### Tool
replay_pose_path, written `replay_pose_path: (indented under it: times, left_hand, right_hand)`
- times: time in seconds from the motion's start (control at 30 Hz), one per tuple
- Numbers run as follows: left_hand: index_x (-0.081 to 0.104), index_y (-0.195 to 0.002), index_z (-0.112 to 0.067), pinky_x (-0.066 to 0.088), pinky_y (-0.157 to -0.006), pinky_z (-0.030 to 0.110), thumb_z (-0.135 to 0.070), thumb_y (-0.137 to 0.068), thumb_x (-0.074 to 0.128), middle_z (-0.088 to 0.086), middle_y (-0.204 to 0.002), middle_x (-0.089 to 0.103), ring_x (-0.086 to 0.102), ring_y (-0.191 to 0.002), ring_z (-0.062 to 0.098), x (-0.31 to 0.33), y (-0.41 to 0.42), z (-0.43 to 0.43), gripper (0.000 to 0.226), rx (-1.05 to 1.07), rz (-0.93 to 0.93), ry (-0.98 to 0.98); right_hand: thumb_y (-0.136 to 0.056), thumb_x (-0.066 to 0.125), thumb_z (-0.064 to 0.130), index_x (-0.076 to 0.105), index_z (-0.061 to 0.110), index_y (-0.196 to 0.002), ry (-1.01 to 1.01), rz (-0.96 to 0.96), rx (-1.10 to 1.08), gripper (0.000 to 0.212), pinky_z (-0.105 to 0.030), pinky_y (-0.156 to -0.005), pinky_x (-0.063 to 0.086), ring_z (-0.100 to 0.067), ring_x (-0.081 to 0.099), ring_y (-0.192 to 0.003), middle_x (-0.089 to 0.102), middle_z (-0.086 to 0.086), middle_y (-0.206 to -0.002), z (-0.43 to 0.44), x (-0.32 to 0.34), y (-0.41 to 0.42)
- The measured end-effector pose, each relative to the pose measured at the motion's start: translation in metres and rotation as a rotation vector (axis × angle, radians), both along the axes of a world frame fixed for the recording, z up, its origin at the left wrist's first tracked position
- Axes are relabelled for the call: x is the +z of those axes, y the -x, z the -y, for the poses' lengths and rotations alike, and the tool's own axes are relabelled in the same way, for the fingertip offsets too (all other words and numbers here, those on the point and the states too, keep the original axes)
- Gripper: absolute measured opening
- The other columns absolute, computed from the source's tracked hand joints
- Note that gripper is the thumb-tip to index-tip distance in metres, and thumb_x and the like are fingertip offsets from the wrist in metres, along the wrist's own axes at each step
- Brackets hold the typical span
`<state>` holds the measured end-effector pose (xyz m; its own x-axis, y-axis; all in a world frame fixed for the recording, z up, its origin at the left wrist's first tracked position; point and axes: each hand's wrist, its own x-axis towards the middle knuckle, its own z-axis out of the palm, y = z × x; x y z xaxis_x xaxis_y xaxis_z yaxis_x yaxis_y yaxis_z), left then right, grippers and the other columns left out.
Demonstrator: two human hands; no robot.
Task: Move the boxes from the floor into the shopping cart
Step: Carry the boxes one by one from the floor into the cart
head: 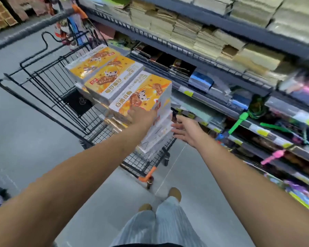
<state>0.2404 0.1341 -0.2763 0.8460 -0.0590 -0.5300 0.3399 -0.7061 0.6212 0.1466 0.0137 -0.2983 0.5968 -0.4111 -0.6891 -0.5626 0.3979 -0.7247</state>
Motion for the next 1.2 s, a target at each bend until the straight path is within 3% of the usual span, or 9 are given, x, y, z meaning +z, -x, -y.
replay_pose_path:
  times: [0.1,0.2,0.3,0.5,0.6,0.77,0.9,1.07,1.2]
  left_hand:
    - [0.008,-0.15,-0.003,0.023,-0.111,0.042,-0.033,-0.09,0.057,0.015,-0.156,0.009,0.012,-0.143,0.033,0.008,0.031,0.025,0.083,-0.114,-0.003,0.042]
    - [0.027,-0.144,-0.004,0.035,-0.107,0.04,-0.042,-0.077,0.062,0.016,-0.148,0.031,0.034,-0.133,0.034,0.016,0.069,0.058,0.084,-0.217,-0.029,0.102]
    - [0.039,-0.135,-0.004,0.042,-0.098,0.035,-0.045,-0.074,0.06,0.014,-0.137,0.044,0.046,-0.121,0.034,0.028,0.123,0.096,0.077,-0.343,-0.063,0.214]
    - [0.048,-0.129,0.0,0.04,-0.088,0.032,-0.031,-0.09,0.061,0.01,-0.115,0.052,0.051,-0.107,0.026,0.055,0.267,0.166,0.051,-0.645,-0.142,0.329]
    - [0.058,-0.107,-0.01,0.042,-0.082,0.032,-0.035,-0.09,0.061,0.005,-0.101,0.052,0.054,-0.094,0.023,0.06,0.351,0.19,0.031,-0.791,-0.205,0.334]
    - [0.053,-0.128,-0.008,0.037,-0.079,0.03,-0.036,-0.093,0.054,0.01,-0.12,0.057,0.054,-0.102,0.022,0.06,0.519,0.234,0.044,-1.039,-0.305,0.325]
    - [0.053,-0.109,-0.016,0.04,-0.048,0.014,-0.031,-0.093,0.054,0.005,-0.098,0.057,0.05,-0.068,0.012,0.062,0.624,0.263,0.022,-1.176,-0.34,0.288]
    - [0.054,-0.117,-0.02,0.035,-0.067,0.026,-0.035,-0.095,0.05,0.003,-0.109,0.055,0.056,-0.096,0.02,0.061,0.742,0.3,0.027,-1.399,-0.427,0.278]
    - [0.052,-0.104,-0.022,0.035,-0.07,0.027,-0.039,-0.092,0.051,-0.001,-0.102,0.057,0.054,-0.076,0.011,0.057,0.837,0.325,0.021,-1.516,-0.478,0.258]
  right_hand:
    - [-0.097,0.054,0.032,0.058,0.015,-0.105,0.032,0.005,-0.118,0.019,-0.028,-0.062,0.047,-0.021,0.064,-0.083,0.065,-0.004,-0.088,0.014,0.007,0.044]
    - [-0.097,0.053,0.032,0.055,0.017,-0.11,0.045,0.009,-0.234,0.02,-0.031,-0.071,0.05,-0.021,0.065,-0.086,0.068,-0.006,-0.1,0.033,0.017,0.1]
    - [-0.097,0.053,0.031,0.053,0.016,-0.112,0.063,0.034,-0.369,0.021,-0.028,-0.063,0.046,-0.018,0.063,-0.077,0.066,-0.006,-0.101,0.057,0.029,0.169]
    - [-0.097,0.053,0.035,0.059,0.017,-0.103,0.12,0.048,-0.583,0.02,-0.031,-0.069,0.049,-0.018,0.064,-0.078,0.068,-0.007,-0.106,0.099,0.042,0.327]
    - [-0.098,0.051,0.035,0.056,0.016,-0.114,0.117,0.046,-0.664,0.025,-0.033,-0.074,0.049,-0.023,0.064,-0.093,0.067,-0.006,-0.107,0.11,0.044,0.416]
    - [-0.098,0.049,0.033,0.056,0.022,-0.102,0.135,0.075,-0.846,0.014,-0.034,-0.085,0.047,-0.022,0.062,-0.096,0.065,-0.007,-0.107,0.122,0.049,0.589]
    - [-0.099,0.046,0.032,0.05,0.02,-0.104,0.16,0.082,-1.03,0.013,-0.027,-0.062,0.043,-0.014,0.059,-0.076,0.064,-0.004,-0.099,0.124,0.062,0.701]
    - [-0.099,0.046,0.03,0.051,0.02,-0.085,0.167,0.078,-1.249,0.018,-0.027,-0.063,0.042,-0.015,0.059,-0.076,0.063,-0.005,-0.097,0.124,0.067,0.83]
    - [-0.097,0.05,0.032,0.052,0.02,-0.089,0.156,0.058,-1.386,0.015,-0.029,-0.067,0.045,-0.015,0.063,-0.077,0.065,-0.002,-0.091,0.127,0.057,0.918]
